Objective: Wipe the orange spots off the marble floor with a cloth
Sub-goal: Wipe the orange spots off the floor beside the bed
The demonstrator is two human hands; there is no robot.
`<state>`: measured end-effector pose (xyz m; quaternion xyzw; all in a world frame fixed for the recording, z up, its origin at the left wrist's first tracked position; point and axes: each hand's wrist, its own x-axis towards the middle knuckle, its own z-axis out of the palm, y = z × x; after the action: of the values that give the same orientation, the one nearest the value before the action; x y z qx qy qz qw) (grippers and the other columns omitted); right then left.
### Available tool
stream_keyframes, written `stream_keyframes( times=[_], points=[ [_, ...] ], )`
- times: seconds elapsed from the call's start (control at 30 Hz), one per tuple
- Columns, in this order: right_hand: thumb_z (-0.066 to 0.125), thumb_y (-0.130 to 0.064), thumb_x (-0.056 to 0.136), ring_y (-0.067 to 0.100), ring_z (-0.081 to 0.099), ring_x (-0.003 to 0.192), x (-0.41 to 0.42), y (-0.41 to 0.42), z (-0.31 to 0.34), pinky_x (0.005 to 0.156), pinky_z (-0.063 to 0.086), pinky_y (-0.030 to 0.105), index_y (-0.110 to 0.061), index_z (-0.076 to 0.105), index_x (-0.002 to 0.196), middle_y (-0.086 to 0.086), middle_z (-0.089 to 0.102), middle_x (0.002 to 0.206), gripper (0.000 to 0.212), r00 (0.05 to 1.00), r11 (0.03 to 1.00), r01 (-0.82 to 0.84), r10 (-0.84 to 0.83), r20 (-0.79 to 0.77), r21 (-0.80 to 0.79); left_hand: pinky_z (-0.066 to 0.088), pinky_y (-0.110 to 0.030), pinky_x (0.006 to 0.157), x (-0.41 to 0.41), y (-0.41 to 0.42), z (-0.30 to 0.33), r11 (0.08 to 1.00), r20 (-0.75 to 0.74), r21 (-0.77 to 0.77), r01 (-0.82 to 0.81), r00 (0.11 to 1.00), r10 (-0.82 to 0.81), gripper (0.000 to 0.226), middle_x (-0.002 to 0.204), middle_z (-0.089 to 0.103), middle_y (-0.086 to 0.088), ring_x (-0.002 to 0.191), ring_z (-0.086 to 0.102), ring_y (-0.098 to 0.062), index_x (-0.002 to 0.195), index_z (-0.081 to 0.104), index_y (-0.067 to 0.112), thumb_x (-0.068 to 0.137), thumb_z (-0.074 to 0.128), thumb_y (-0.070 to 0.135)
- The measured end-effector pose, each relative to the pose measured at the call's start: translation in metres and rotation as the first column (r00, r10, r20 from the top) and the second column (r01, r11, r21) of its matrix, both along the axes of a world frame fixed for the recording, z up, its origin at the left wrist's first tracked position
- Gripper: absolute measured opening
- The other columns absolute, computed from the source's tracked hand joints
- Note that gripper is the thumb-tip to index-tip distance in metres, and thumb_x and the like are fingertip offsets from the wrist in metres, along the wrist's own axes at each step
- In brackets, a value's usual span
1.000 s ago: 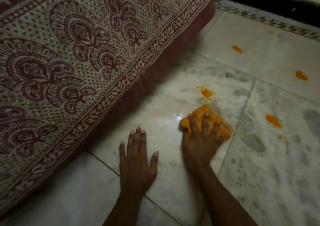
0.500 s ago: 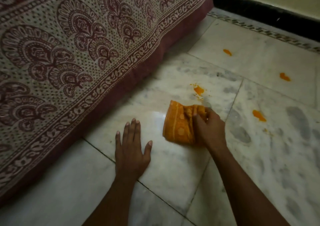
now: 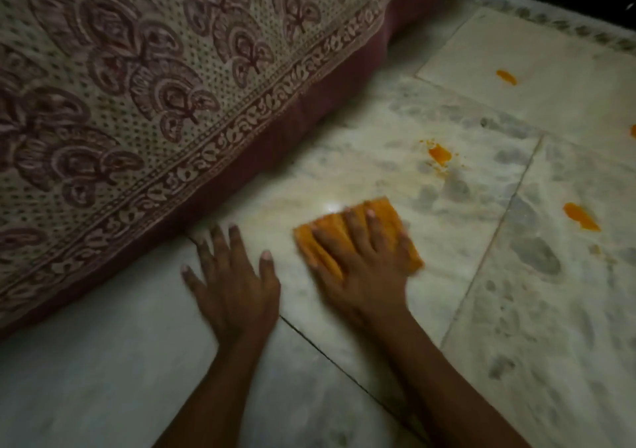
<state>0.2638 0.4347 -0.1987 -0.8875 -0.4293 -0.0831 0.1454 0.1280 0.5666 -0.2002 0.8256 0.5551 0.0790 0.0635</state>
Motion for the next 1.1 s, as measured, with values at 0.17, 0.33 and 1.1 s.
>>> stream_keyframes(
  times=[0.17,0.33,1.1],
  points=[
    [0.008,-0.063,0.101,0.040,0.000,0.160,0.025,-0.004,0.029,0.121,0.005,0.074,-0.047,0.013,0.162,0.006,0.005,0.175,0.063,0.857,0.878,0.432,-0.471,-0.208,-0.208,0.016,-0.061,0.122,-0.002,0.002,0.004,1.000,-0.019,0.016,-0.012,1.000,0.012,0.075,0.170,0.025,-0.008,0.155,0.025,-0.032,0.161,0.031,0.016,0.096,0.034,0.054],
    [0.020,-0.071,0.099,0.040,0.004,0.160,0.035,0.124,0.014,0.118,-0.002,0.073,-0.057,0.032,0.153,-0.001,0.019,0.174,0.057,0.924,0.948,0.252,-0.295,-0.245,-0.193,0.013,-0.062,0.122,0.001,0.004,0.004,1.000,-0.029,-0.004,0.005,1.000,-0.005,0.075,0.172,0.019,-0.007,0.157,0.018,-0.031,0.162,0.026,0.018,0.096,0.033,0.053],
    [0.049,-0.062,0.096,0.038,0.026,0.156,0.053,0.004,0.001,0.116,0.020,0.073,-0.051,0.056,0.141,0.005,0.039,0.166,0.047,0.883,0.896,0.443,-0.443,-0.155,-0.042,0.014,-0.067,0.119,-0.011,0.004,0.021,0.982,-0.008,-0.094,0.165,0.986,-0.167,0.108,0.170,0.023,-0.012,0.156,0.019,-0.039,0.156,0.041,0.025,0.059,0.064,0.065]
  ],
)
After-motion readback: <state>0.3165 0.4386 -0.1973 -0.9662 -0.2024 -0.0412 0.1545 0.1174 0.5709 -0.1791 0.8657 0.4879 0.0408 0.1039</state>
